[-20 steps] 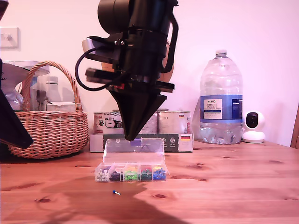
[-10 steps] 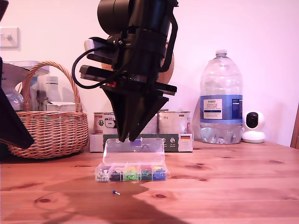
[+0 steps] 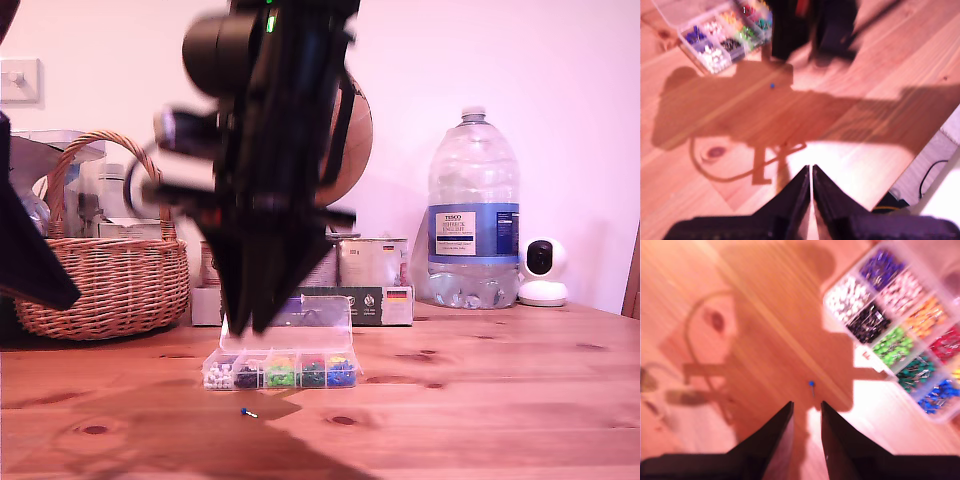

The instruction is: Sort the loose pins on the table into their correct compartments

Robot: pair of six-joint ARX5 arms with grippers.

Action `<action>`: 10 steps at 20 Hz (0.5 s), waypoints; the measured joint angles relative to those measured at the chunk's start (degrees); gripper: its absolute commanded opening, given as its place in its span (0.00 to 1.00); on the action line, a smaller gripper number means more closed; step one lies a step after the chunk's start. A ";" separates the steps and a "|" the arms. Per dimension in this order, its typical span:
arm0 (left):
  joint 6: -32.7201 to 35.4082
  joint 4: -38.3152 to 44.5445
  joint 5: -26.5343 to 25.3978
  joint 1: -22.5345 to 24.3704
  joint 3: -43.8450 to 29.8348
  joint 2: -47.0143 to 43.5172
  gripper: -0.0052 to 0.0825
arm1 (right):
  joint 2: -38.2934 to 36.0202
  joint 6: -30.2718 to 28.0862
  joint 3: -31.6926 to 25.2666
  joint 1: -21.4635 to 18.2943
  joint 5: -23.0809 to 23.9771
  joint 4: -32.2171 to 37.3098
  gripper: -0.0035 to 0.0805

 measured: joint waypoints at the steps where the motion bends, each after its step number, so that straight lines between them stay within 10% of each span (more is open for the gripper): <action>1: 0.00 -0.02 0.02 0.00 0.00 0.00 0.03 | 0.85 0.00 0.00 -0.04 0.00 0.13 0.21; 10: 0.00 0.22 0.83 0.00 0.00 0.00 0.03 | 2.54 0.00 -0.02 0.00 -0.02 1.86 0.21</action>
